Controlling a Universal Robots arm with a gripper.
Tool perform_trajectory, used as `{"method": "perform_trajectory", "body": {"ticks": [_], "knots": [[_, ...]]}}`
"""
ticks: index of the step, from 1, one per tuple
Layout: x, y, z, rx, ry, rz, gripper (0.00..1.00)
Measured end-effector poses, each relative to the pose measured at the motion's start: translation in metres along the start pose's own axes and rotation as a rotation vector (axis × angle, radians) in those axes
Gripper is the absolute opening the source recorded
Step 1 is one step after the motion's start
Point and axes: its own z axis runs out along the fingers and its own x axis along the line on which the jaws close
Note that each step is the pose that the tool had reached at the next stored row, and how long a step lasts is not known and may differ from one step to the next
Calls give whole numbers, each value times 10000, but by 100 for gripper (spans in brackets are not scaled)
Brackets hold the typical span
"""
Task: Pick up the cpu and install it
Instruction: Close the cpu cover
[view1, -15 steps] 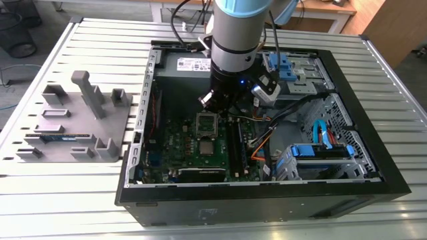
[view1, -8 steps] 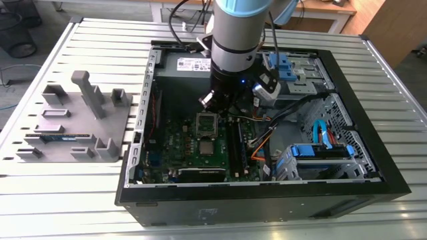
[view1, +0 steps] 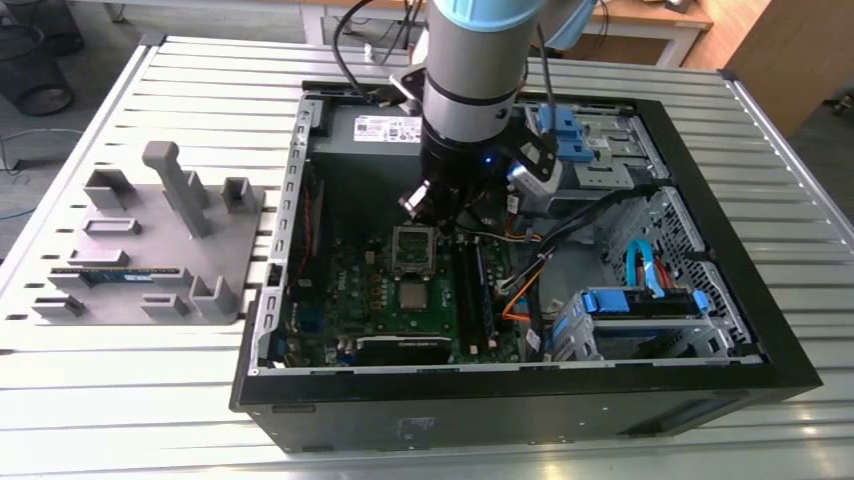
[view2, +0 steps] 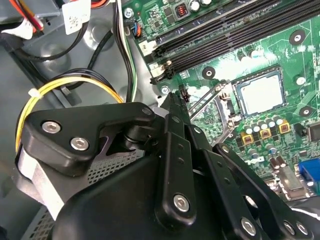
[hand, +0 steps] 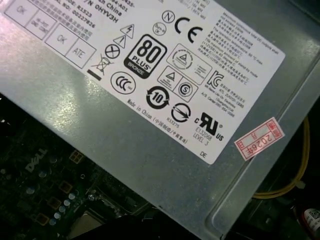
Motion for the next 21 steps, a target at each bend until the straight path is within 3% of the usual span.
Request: {"method": "perform_trajectory", "body": {"ticks": [3, 21], "knots": [[0, 0, -2, -14, 12, -244, 11], [7, 6, -48, -30, 24, -577, 11]]}}
